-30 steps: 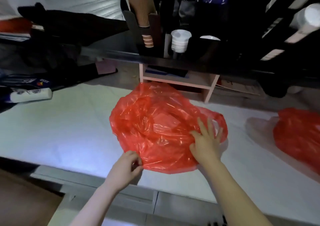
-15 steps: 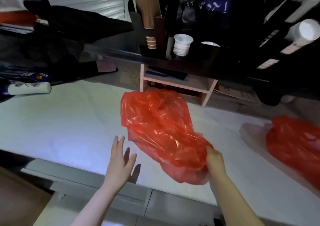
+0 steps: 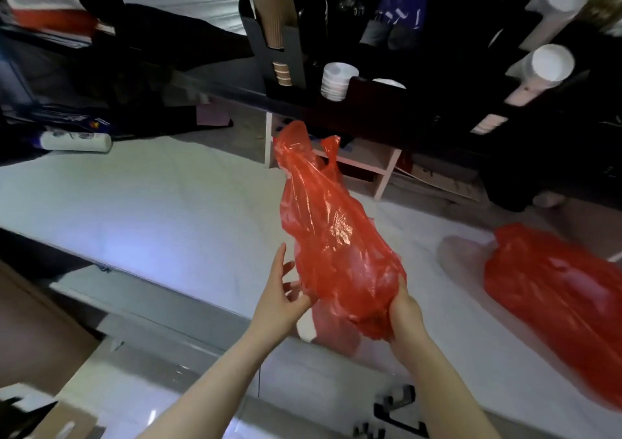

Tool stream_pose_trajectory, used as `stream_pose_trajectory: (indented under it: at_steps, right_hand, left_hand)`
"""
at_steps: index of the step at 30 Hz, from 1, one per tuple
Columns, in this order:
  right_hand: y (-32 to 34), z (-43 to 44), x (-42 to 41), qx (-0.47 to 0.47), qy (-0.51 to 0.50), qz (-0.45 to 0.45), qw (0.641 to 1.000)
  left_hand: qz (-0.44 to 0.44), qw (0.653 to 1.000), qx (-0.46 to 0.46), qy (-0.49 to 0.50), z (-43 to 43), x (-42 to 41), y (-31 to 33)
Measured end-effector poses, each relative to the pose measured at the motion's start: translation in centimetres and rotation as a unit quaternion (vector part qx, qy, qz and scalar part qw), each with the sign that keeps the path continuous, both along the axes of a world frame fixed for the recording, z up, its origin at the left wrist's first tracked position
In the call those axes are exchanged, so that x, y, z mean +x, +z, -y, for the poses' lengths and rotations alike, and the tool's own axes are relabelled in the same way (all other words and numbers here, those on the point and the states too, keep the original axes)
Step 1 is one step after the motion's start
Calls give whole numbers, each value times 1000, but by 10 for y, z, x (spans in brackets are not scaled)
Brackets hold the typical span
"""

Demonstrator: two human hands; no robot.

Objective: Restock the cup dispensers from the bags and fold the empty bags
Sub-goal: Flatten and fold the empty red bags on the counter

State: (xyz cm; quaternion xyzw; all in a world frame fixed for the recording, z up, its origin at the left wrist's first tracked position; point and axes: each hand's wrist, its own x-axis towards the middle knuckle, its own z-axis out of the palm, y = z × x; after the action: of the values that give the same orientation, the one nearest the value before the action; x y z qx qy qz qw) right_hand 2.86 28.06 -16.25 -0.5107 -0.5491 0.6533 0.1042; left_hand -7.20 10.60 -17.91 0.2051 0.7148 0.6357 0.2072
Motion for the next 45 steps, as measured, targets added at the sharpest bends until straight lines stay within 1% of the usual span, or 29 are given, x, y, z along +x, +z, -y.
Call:
stream_pose_trajectory:
  at_steps: [3,5,7,9,12,14,16,18,20,22,25,27,29,30,31,32,34,36,38,40,41,43,45]
  right_hand:
    - [3,-9,19,4,18,6,1000]
    - [7,-16,30,2,28,8,1000]
    - [11,-20,42,-16,30,2,999]
    - [14,-24,52,-42,33,0,999]
    - [16,-32,64,-73,43,-19,996]
    - [17,-41,74,-75,34,-33,996]
    - [18,-52,84,-66,23,-30,997]
    - [16,-67,97,-61,-8,-41,997]
    - [13,-84,111,-80,-60,-81,992]
    - [10,-101,128,-91,-117,-118,982]
    - [2,-124,154,-45,-213,-142,966]
    - [-5,-136,169,-28,-228,-181,956]
    - [-13,-139,176,-14,-229,-203,952]
    - [-13,-135,177,-6,-223,-211,952]
    - [-13,-130,176,22,-195,-198,960]
    - [-14,-126,176,67,-151,-170,971]
    - [-20,-120,172,153,-74,-117,979]
    - [-24,-115,172,171,-31,-101,980]
    - [-28,-111,173,229,40,-44,972]
    - [-34,-111,174,295,129,19,947]
    - [-37,-112,173,320,151,41,934]
    - [-40,-112,171,345,143,57,926]
    - [-38,-113,169,319,78,52,943]
  left_hand:
    - [-21,998,56,13,-13,11,14]
    - [-54,997,60,12,-18,14,20]
    - [-122,992,7,18,-25,17,20]
    - [-169,984,-48,-3,-38,18,18]
    - [-202,971,-113,-63,-67,16,16]
    - [-204,965,-148,-72,-83,15,14]
    - [-213,957,-193,-38,-94,16,11]
    - [-236,945,-224,30,-101,16,10]
    - [-236,945,-203,97,-103,16,8]
    - [-219,946,-188,151,-96,12,7]
    - [-190,935,-199,222,-72,-5,2]
    - [-159,926,-196,282,-51,-18,-2]
    - [-126,922,-193,312,-34,-27,-6]
    - [-116,923,-195,310,-28,-27,-7]
    - [-109,924,-199,307,-24,-26,-7]
    - [-105,924,-203,305,-22,-24,-9]
    - [-95,924,-205,308,-17,-21,-10]
    - [-80,926,-197,313,-12,-22,-10]
    - [-72,924,-198,320,-6,-24,-10]
    - [-79,926,-197,313,0,-25,-10]
    - [-85,930,-193,300,2,-24,-9]
    - [-107,937,-196,270,4,-19,-7]
    - [-137,935,-214,249,7,-16,-8]
